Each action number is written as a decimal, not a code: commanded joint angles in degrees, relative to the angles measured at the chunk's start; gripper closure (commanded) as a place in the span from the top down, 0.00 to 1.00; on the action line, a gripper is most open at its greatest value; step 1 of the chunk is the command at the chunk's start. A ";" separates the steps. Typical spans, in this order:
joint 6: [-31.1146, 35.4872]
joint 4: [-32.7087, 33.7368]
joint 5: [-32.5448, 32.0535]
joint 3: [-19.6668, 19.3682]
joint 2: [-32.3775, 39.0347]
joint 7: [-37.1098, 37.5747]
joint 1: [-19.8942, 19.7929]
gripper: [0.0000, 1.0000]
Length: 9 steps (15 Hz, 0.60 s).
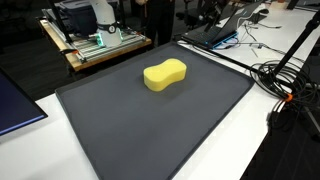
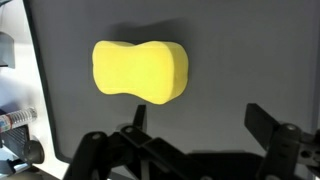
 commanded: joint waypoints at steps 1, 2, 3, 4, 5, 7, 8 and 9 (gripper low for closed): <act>-4.24 7.77 0.24 -2.06 6.54 2.25 2.44 1.00; -4.66 8.91 0.28 -2.46 7.68 2.84 2.81 1.00; -5.12 9.95 0.40 -2.82 8.85 3.30 3.11 1.00; -5.40 10.97 0.75 -3.01 9.76 3.21 3.24 1.00; -5.20 11.37 1.22 -3.08 10.11 2.81 3.04 1.00; -4.84 12.23 1.65 -3.40 10.54 0.80 1.99 1.00; -4.49 12.83 1.89 -3.62 10.82 0.11 1.51 1.00; -3.82 13.60 2.54 -3.69 11.23 -1.88 0.33 1.00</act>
